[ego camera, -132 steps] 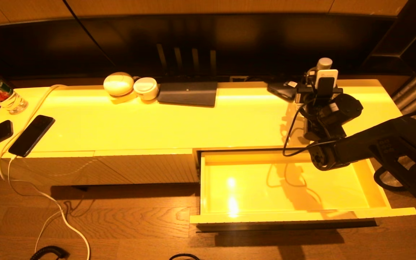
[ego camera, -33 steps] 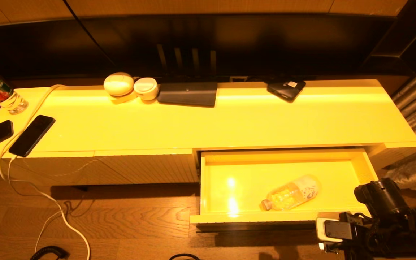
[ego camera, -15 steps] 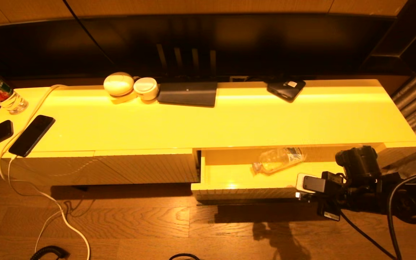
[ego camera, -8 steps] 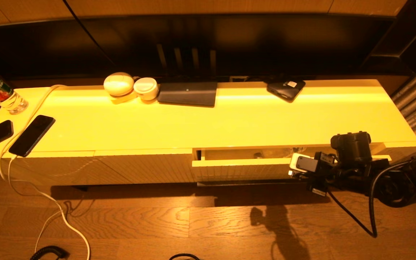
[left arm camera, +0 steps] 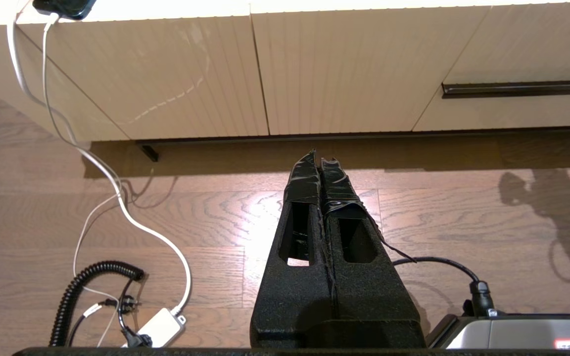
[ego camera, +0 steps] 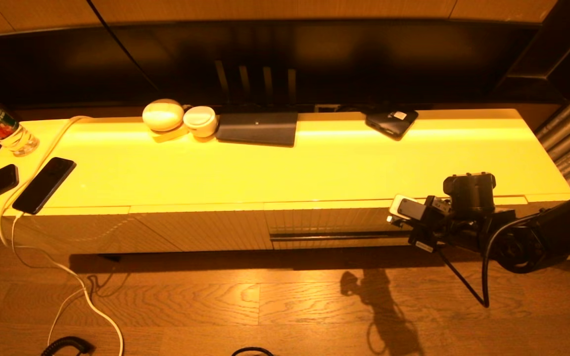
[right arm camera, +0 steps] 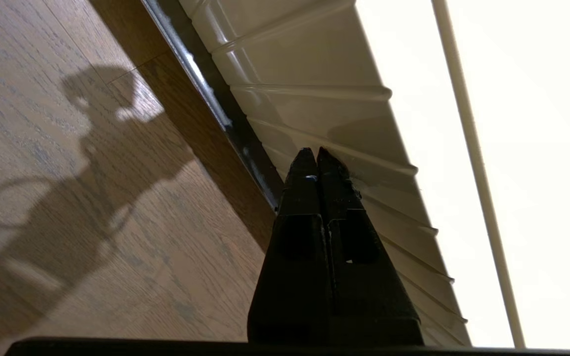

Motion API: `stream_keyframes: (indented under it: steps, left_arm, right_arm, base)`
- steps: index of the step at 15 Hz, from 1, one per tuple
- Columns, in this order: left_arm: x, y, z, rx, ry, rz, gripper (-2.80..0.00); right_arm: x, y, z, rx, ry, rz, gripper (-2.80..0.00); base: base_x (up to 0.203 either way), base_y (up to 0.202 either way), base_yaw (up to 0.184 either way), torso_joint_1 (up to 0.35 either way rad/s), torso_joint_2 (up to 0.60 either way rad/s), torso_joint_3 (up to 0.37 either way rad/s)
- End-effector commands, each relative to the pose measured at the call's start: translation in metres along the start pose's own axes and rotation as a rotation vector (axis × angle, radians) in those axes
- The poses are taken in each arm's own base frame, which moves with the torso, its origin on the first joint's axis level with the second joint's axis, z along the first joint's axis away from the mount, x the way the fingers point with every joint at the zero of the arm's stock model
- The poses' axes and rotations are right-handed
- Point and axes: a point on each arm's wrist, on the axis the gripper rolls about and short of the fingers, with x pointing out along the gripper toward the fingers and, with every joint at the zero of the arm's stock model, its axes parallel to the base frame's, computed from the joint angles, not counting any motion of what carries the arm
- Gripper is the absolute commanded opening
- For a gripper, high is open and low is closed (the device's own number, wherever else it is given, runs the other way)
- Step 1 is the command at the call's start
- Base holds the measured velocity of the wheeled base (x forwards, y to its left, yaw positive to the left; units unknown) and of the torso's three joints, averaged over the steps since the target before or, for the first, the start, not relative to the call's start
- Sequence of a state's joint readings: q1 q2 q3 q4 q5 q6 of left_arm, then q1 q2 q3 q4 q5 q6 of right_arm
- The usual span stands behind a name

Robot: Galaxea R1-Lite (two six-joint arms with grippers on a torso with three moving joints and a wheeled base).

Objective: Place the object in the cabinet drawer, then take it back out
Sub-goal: Close the drawer, then open the drawer

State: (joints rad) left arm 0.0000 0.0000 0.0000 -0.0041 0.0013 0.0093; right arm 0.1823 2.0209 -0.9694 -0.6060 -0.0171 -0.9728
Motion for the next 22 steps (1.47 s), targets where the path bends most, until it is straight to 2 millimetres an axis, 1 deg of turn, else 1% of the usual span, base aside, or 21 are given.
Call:
stream_keyframes:
  steps: [1, 2, 4, 6, 7, 9, 11, 13, 14, 16, 18, 22]
  left_arm:
    - [0.000, 0.000, 0.000, 0.000, 0.001, -0.001, -2.80]
    - [0.000, 0.000, -0.001, 0.000, 0.002, -0.001, -2.80]
    - [0.000, 0.000, -0.001, 0.000, 0.002, 0.000, -2.80]
    - [0.000, 0.000, 0.000, 0.000, 0.001, 0.000, -2.80]
    - [0.000, 0.000, -0.001, 0.000, 0.002, -0.001, -2.80]
    - [0.000, 0.000, -0.001, 0.000, 0.002, 0.000, -2.80]
    - [0.000, 0.000, 0.000, 0.000, 0.001, -0.001, -2.80]
    - [0.000, 0.000, 0.000, 0.000, 0.001, 0.000, -2.80]
    - [0.000, 0.000, -0.001, 0.000, 0.003, 0.000, -2.80]
    - [0.000, 0.000, 0.000, 0.000, 0.001, 0.000, -2.80]
    - [0.000, 0.000, 0.000, 0.000, 0.001, 0.000, -2.80]
    - [0.000, 0.000, 0.000, 0.000, 0.001, 0.000, -2.80]
  right_arm:
    - [-0.004, 0.001, -0.001, -0.004, 0.002, -0.001, -2.80]
    - [-0.009, 0.001, -0.001, -0.005, 0.005, 0.003, -2.80]
    - [-0.028, 0.002, -0.002, -0.008, 0.031, 0.027, -2.80]
    - [-0.054, 0.004, -0.004, -0.023, 0.055, 0.056, -2.80]
    - [-0.074, 0.002, -0.003, -0.049, 0.049, 0.057, -2.80]
    - [-0.110, 0.005, -0.006, -0.144, 0.042, 0.098, -2.80]
    - [-0.140, 0.019, -0.015, -0.279, 0.012, 0.191, -2.80]
    - [-0.156, 0.032, -0.024, -0.445, -0.027, 0.273, -2.80]
    - [-0.160, 0.038, -0.027, -0.501, -0.037, 0.303, -2.80]
    - [-0.158, 0.044, -0.028, -0.545, -0.061, 0.331, -2.80]
    - [-0.147, 0.051, -0.022, -0.568, -0.109, 0.357, -2.80]
    - [-0.113, 0.058, -0.020, -0.617, -0.153, 0.308, -2.80]
  base:
    - [0.000, 0.000, 0.000, 0.000, 0.00, 0.000]
    - [0.000, 0.000, 0.000, 0.000, 0.00, 0.000]
    - [0.000, 0.000, 0.000, 0.000, 0.00, 0.000]
    - [0.000, 0.000, 0.000, 0.000, 0.00, 0.000]
    - [0.000, 0.000, 0.000, 0.000, 0.00, 0.000]
    - [0.000, 0.000, 0.000, 0.000, 0.00, 0.000]
    - [0.000, 0.000, 0.000, 0.000, 0.00, 0.000]
    - [0.000, 0.000, 0.000, 0.000, 0.00, 0.000]
    - [0.000, 0.000, 0.000, 0.000, 0.00, 0.000]
    - [0.000, 0.000, 0.000, 0.000, 0.00, 0.000]
    - [0.000, 0.000, 0.000, 0.000, 0.00, 0.000]
    - [0.000, 0.000, 0.000, 0.000, 0.00, 0.000]
